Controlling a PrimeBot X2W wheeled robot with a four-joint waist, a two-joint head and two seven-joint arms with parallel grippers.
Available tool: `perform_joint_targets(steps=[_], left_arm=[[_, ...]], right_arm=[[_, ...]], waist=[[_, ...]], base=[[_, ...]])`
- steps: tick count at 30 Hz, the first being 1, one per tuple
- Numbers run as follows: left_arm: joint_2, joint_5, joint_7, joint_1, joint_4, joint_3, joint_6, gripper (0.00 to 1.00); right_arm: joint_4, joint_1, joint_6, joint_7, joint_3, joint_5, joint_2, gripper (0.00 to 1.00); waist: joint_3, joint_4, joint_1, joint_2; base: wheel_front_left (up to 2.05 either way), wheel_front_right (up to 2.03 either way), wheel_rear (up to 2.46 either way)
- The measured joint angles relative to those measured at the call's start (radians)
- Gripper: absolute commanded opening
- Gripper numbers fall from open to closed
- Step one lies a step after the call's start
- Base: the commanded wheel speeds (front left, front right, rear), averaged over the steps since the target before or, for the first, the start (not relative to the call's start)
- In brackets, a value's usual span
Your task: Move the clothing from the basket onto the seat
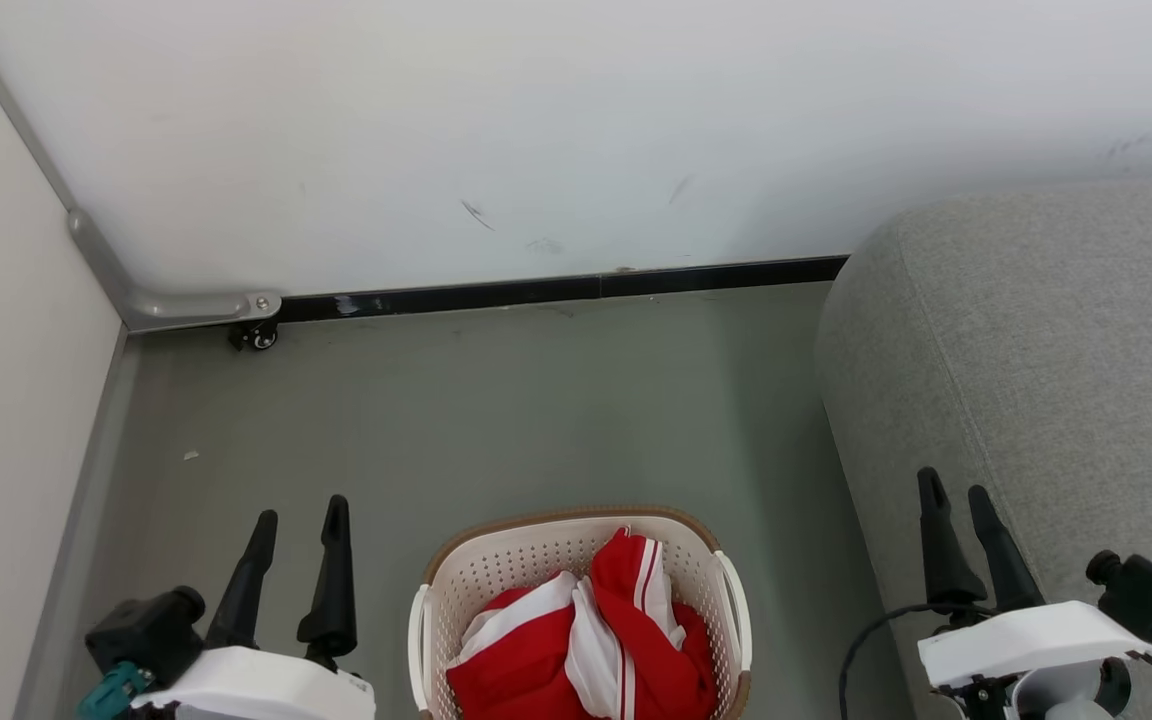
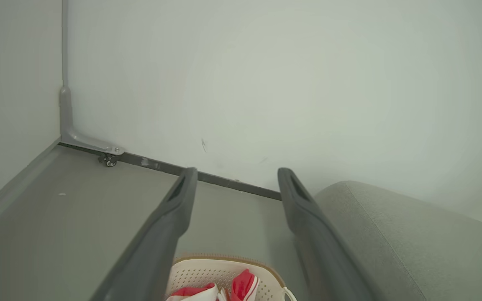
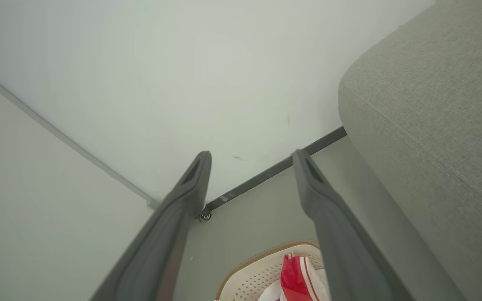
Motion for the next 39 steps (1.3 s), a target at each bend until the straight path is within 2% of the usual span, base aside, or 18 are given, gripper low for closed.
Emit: perform_joint_targets(steps=[22,27,39], left_arm=[[0.003,0.38,-0.077,0.001,0.024,-0.079,0.063,1.0],[0.004,0.447,-0.098,0.002,0.04,-0.081,0.093,1.0],[0.001,0.441,-0.098,0.02,0.088,-0.055,0.117,1.0]], right_arm=[[0.082,-0.02,0.0,-0.059,0.032,-0.347,0.002,1.0],[0.103,-0.032,0.0,-0.071,0.04,-0.43,0.002,1.0],[0.12,-0.033,0.0,-0.08,0.053,-0.442,0.002,1.0]], waist=[[0.002,0.001,-0.0008,0.0],[-0.005,0.002,-0.0009,0.0],[-0.02,0.005,-0.001,0.0]], base=[[0.0,0.0,0.0],[0.0,0.0,0.0],[0.0,0.0,0.0]])
